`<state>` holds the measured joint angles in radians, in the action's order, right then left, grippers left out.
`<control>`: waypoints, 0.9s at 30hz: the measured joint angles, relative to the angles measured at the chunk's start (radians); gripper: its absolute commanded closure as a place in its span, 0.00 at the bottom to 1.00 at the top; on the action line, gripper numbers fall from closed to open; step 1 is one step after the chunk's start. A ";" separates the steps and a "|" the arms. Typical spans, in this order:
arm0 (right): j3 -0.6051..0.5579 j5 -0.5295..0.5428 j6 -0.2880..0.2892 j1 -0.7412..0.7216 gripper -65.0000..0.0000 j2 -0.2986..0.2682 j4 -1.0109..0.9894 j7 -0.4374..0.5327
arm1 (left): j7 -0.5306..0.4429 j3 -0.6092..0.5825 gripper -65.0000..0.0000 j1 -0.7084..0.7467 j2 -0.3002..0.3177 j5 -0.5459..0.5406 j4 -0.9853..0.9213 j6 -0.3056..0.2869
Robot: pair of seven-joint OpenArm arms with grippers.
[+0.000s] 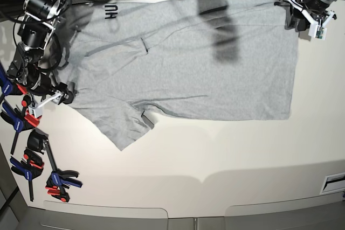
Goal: Fold the T-shirt properly
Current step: 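Lower the right gripper to the shirt's side edge and grasp it, then move the left gripper along the side edge toward the hem and grasp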
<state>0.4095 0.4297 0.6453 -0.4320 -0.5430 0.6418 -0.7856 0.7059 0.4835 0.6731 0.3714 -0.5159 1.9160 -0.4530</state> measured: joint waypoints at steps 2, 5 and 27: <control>0.000 0.000 0.003 0.000 0.50 0.000 0.000 0.000 | 0.000 0.000 0.70 0.000 0.000 0.000 0.000 0.000; 0.000 0.028 0.006 0.001 0.51 0.000 -0.001 -0.009 | 0.000 0.000 0.70 0.000 0.000 0.000 0.000 0.000; 0.000 0.065 0.028 0.008 1.00 0.008 -0.007 0.016 | -0.003 0.000 0.70 0.000 0.000 0.000 0.000 0.000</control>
<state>0.4091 0.4950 0.6735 -0.4236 -0.5346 0.6350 -0.7692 0.7029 0.4835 0.6727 0.3714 -0.5159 1.9160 -0.4526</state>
